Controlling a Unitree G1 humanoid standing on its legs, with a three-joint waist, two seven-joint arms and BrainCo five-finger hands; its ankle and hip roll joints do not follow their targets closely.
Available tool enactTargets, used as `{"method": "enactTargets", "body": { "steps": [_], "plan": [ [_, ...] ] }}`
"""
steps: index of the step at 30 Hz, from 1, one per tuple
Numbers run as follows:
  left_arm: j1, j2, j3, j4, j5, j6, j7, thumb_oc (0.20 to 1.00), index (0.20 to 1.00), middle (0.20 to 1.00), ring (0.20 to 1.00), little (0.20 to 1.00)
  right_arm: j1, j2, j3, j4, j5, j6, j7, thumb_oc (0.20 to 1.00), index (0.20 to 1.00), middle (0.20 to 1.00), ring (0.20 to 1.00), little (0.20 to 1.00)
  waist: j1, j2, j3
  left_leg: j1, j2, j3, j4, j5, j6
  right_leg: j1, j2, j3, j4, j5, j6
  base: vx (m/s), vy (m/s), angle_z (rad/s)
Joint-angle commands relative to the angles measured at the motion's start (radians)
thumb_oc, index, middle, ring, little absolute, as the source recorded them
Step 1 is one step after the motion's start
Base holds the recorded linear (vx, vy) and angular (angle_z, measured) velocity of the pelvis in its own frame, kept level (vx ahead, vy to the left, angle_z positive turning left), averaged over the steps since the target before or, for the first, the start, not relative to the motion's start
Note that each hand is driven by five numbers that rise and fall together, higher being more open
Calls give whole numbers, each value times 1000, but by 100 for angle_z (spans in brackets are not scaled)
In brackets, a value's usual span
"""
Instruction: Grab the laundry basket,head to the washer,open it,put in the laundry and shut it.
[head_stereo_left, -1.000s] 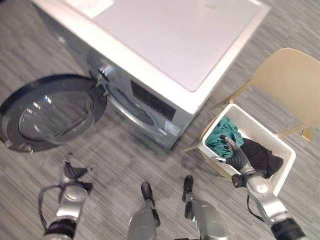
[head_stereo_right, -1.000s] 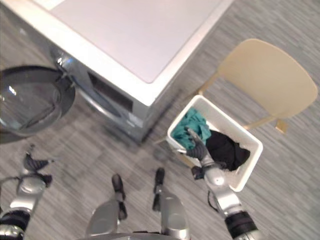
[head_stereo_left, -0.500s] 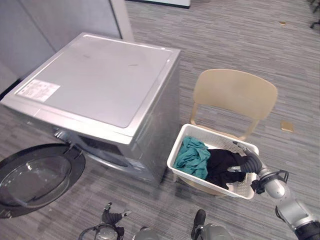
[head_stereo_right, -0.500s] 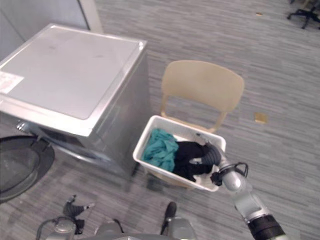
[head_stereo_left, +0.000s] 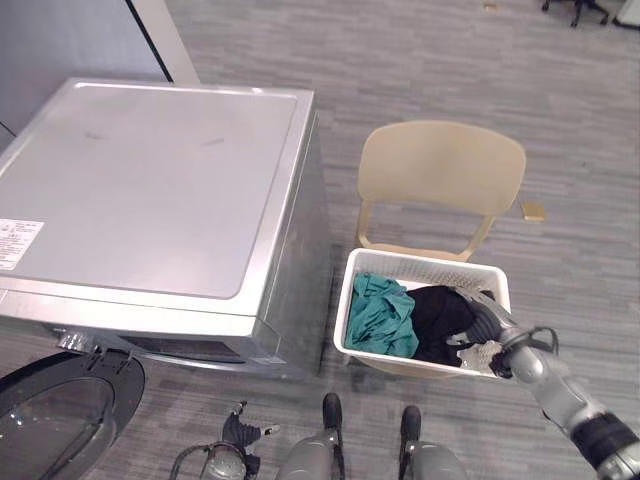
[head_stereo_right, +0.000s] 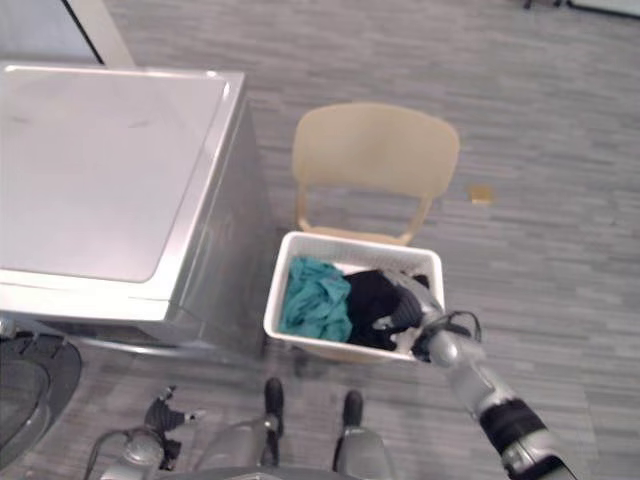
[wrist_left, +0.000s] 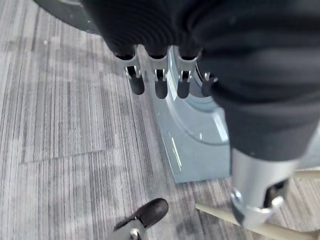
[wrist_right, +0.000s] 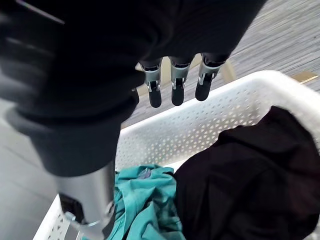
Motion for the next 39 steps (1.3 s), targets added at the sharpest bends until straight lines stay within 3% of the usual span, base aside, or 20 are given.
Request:
{"method": "enactTargets", "body": {
  "steps": [1, 4, 8, 10, 11, 17, 22, 26, 31, 34, 39],
  "plan": [
    [-39, 32, 12, -9, 15, -40, 44, 1000, 1000, 1000, 1000, 1000, -165, 35, 50, 41, -54, 4, -75, 1000, 1000, 1000, 1000, 1000, 51, -26, 44, -36, 40, -13, 91, -110, -37, -29, 7, 32, 39, -68, 49, -84, 59, -2],
    [-68, 35, 5, -16, -11, -50, 64, 1000, 1000, 1000, 1000, 1000, -266, 59, 105, 148, -78, 21, -104, 1000, 1000, 1000, 1000, 1000, 71, -17, 70, -84, 32, -13, 82, -88, -36, -79, -4, 25, 39, -48, 48, -128, 49, 5],
    [-145, 54, -39, -28, -86, -76, 86, 1000, 1000, 1000, 1000, 1000, -495, 126, 198, 510, -35, 76, -160, 1000, 1000, 1000, 1000, 1000, 141, 28, 155, -224, 21, -50, 61, -17, -58, -212, -19, -21, 52, -26, 40, -173, -42, 33],
    [-160, 55, -45, -24, -92, -75, 87, 1000, 1000, 1000, 1000, 1000, -508, 145, 202, 546, -1, 79, -153, 1000, 1000, 1000, 1000, 1000, 150, 32, 165, -239, 21, -58, 55, -4, -63, -227, -17, -31, 52, -24, 40, -130, -89, 24],
    [-165, 57, -50, -26, -95, -72, 88, 1000, 1000, 1000, 1000, 1000, -505, 154, 199, 550, 25, 77, -149, 200, 200, 200, 200, 200, 154, 33, 171, -244, 22, -63, 49, 4, -65, -229, -15, -36, 50, -24, 40, -43, -57, 23],
    [-156, 48, -47, -37, -87, -61, 78, 1000, 1000, 1000, 1000, 1000, -422, 178, 137, 453, 140, 51, -141, 200, 200, 200, 200, 200, 157, 24, 163, -216, 26, -82, -3, 24, -78, -198, -5, -56, 24, -27, 44, 0, -70, 20],
    [-120, 34, -27, -63, -79, -42, 60, 1000, 1000, 1000, 1000, 1000, -280, 172, 16, 249, 233, 26, -131, 200, 200, 200, 200, 200, 139, 2, 127, -146, 35, -84, -31, 13, -78, -130, -1, -66, -2, -31, 48, 42, -44, 9],
    [-64, 22, 11, -98, -65, -24, 41, 1000, 1000, 1000, 1000, 1000, -131, 167, -135, 13, 347, -16, -109, 200, 200, 200, 200, 200, 105, -32, 64, -52, 40, -71, -37, -21, -69, -35, 4, -64, -30, -32, 57, 115, -20, 4],
    [-17, 20, 49, -124, -52, -5, 30, 1000, 1000, 1000, 1000, 1000, -28, 172, -229, -165, 444, -43, -55, 200, 200, 200, 200, 200, 77, -57, 4, 21, 37, -55, -25, -59, -53, 37, 5, -50, -50, -35, 66, 102, 23, -11],
    [41, 14, 88, -162, -67, 4, 33, 1000, 1000, 1000, 1000, 1000, 57, 235, -287, -298, 589, -74, -4, 200, 200, 200, 200, 200, 57, -63, -58, 93, 33, -31, -17, -94, -34, 87, 6, -27, -52, -38, 75, 130, 103, -27],
    [109, 10, 120, -247, -96, 7, 21, 1000, 1000, 1000, 1000, 1000, 145, 294, -288, -436, 689, -89, 65, 200, 200, 200, 200, 200, 49, -58, -80, 167, 35, -11, -36, -108, -16, 98, 7, 8, 7, -43, 88, 59, 90, -39]
  ]
}}
